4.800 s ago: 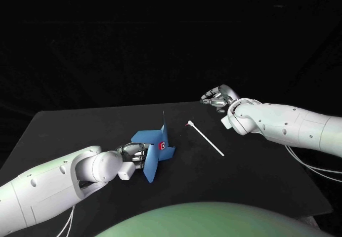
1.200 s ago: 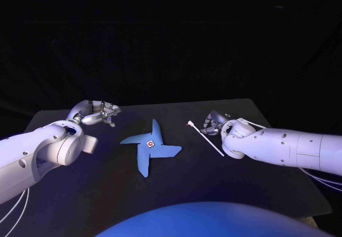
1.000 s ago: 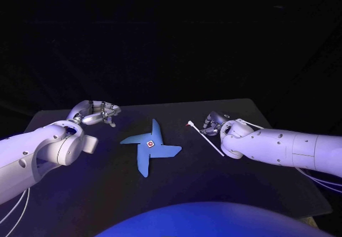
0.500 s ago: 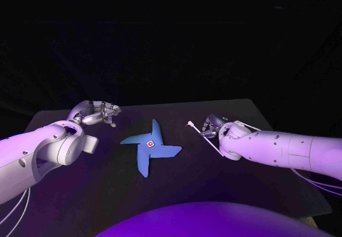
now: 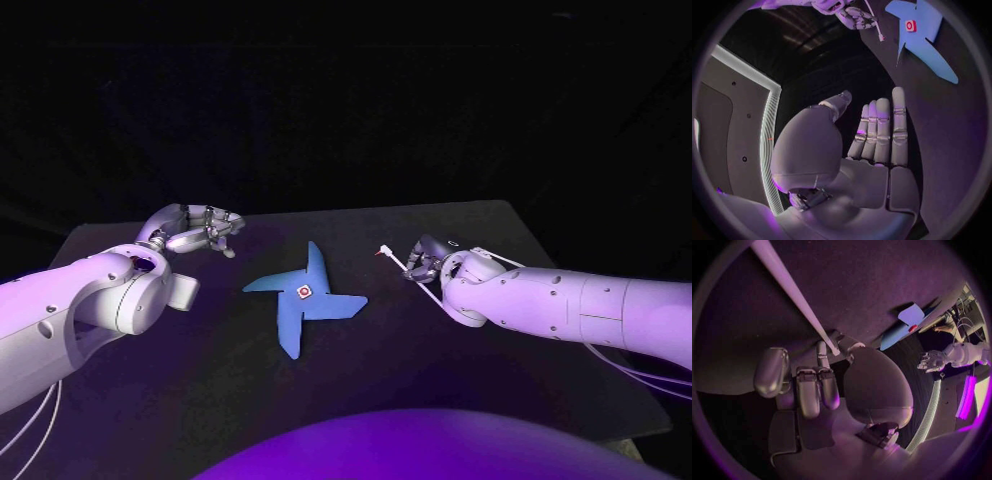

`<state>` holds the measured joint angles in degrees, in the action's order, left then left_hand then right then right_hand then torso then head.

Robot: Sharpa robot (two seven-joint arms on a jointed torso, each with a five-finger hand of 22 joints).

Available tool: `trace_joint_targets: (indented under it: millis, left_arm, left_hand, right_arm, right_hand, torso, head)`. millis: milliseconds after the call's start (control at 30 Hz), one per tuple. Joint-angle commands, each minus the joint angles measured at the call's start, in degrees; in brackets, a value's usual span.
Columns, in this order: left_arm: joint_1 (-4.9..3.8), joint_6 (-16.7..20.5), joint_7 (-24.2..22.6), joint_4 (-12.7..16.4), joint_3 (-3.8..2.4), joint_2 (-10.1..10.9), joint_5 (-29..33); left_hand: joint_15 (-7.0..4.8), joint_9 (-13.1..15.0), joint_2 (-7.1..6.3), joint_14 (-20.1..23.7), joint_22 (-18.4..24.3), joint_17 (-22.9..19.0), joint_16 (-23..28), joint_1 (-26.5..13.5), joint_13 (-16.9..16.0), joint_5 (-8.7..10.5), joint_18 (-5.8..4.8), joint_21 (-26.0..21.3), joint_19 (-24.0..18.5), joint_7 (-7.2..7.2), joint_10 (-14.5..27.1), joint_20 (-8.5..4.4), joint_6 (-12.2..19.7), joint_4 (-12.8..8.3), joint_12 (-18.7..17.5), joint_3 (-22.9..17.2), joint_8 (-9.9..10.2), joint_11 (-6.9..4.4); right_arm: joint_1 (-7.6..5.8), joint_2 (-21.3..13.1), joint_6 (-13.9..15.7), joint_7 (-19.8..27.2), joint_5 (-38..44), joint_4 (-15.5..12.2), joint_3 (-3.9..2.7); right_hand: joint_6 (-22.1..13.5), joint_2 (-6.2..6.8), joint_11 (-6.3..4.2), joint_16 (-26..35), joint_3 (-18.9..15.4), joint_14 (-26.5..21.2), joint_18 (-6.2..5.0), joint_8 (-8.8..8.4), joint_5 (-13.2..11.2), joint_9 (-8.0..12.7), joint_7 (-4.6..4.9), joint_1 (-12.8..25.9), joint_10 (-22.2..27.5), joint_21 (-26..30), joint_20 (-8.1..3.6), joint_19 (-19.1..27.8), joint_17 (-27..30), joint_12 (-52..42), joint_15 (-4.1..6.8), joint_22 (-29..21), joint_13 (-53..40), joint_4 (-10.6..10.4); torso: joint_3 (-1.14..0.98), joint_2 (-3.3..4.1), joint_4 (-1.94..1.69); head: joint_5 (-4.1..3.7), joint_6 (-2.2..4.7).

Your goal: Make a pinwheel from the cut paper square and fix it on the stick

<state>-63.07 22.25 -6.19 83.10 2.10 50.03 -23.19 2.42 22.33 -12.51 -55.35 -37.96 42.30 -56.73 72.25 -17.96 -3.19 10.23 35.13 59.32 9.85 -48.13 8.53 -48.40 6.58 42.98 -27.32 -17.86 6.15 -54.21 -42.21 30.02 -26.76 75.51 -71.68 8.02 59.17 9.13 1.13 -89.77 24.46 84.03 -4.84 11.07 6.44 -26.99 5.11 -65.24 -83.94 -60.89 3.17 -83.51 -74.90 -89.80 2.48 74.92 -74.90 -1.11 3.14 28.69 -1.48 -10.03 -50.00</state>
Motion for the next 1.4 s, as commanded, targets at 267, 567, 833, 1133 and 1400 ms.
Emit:
trace_joint_targets:
  millis: [267, 567, 833, 1133, 1400]
  left_arm:
    - [-0.03, -0.9, -0.1, 0.3, -0.04, -0.2, 1.3]
    - [-0.03, -1.0, -0.1, 0.3, -0.04, -0.2, 1.5]
    - [-0.03, -1.1, -0.1, 0.3, -0.04, -0.2, 1.6]
    - [-0.03, -1.2, 0.0, 0.2, -0.04, -0.4, 1.6]
    - [-0.03, -1.4, 0.0, 0.1, -0.03, -0.6, 1.6]
  left_hand:
    - [0.34, -0.1, -0.07, 0.3, 0.1, -0.1, 0.3, 0.7, 0.2, 0.0, 0.11, -0.5, 0.5, 0.05, 0.3, 0.15, 0.8, 0.2, -0.3, 0.5, -0.2, 0.12]
    - [0.35, -0.2, -0.03, 0.3, 0.2, -0.1, 0.3, 0.8, 0.2, 0.0, 0.11, -0.6, 0.5, 0.07, 0.4, 0.16, 0.8, 0.2, -0.3, 0.6, -0.2, 0.14]
    - [0.37, -0.2, 0.01, 0.4, 0.2, -0.1, 0.3, 1.1, 0.3, 0.01, 0.1, -0.7, 0.6, 0.1, 0.4, 0.18, 1.0, 0.3, -0.3, 0.7, -0.2, 0.17]
    - [0.38, -0.2, 0.06, 0.4, 0.3, -0.1, 0.3, 1.2, 0.3, 0.0, 0.1, -0.8, 0.6, 0.11, 0.5, 0.19, 1.0, 0.3, -0.3, 0.7, -0.2, 0.18]
    - [0.38, -0.2, 0.06, 0.4, 0.3, -0.1, 0.3, 1.2, 0.3, 0.0, 0.1, -0.8, 0.6, 0.11, 0.5, 0.19, 1.0, 0.3, -0.3, 0.7, -0.2, 0.18]
  right_arm:
    - [1.32, 0.9, -2.7, 0.2, 1.0, 2.1, 0.19]
    - [2.23, 1.4, -4.4, 0.0, 3.2, 2.5, 0.26]
    - [2.45, 1.3, -3.7, -1.6, 7.4, 2.0, 0.29]
    - [2.43, 0.9, 1.1, -1.8, 9.3, 1.9, 0.28]
    - [2.07, 0.4, 5.4, -0.1, 9.8, 1.6, 0.25]
  right_hand:
    - [0.7, -0.03, -0.61, -0.2, 2.0, 6.0, -0.05, -0.42, 0.4, 0.0, -0.11, -1.3, -6.1, -0.6, -0.23, -0.5, -15.1, -0.2, 0.64, 7.6, -15.1, 0.7]
    - [2.6, 0.24, -1.03, -0.2, 5.4, 6.0, 0.02, 0.1, 0.9, -0.6, -0.63, -3.4, -6.1, -1.1, -0.54, -0.6, -15.1, -0.2, 1.05, 7.9, -15.1, 3.4]
    - [5.8, 0.1, -2.02, -0.2, 7.4, 6.0, 0.15, 1.3, 1.1, -1.4, -1.79, -4.0, -6.1, -1.9, -1.07, -0.8, -15.1, -0.2, 1.7, 8.3, -15.1, 5.3]
    - [8.1, -0.13, -2.7, -0.2, 9.2, 6.0, 0.28, 2.23, 0.4, -2.2, -2.48, -4.5, -6.1, -2.6, -1.62, -1.0, -15.1, -0.2, 2.27, 8.6, -15.1, 7.2]
    - [8.9, -0.09, -2.79, -0.2, 11.0, 6.0, 0.45, 2.49, -0.7, -2.6, -2.53, -4.2, -6.1, -3.6, -1.77, -1.2, -15.1, -0.2, 2.35, 9.0, -15.1, 8.1]
  torso:
    - [0.01, -0.05, 0.01]
    - [0.09, -0.08, 0.03]
    - [0.08, -0.09, 0.03]
    - [0.05, -0.06, 0.08]
    - [0.04, -0.08, 0.08]
  head:
    - [0.07, 0.0]
    - [0.02, 0.0]
    - [-0.19, 0.0]
    - [-0.27, 0.0]
    - [-0.44, 0.0]
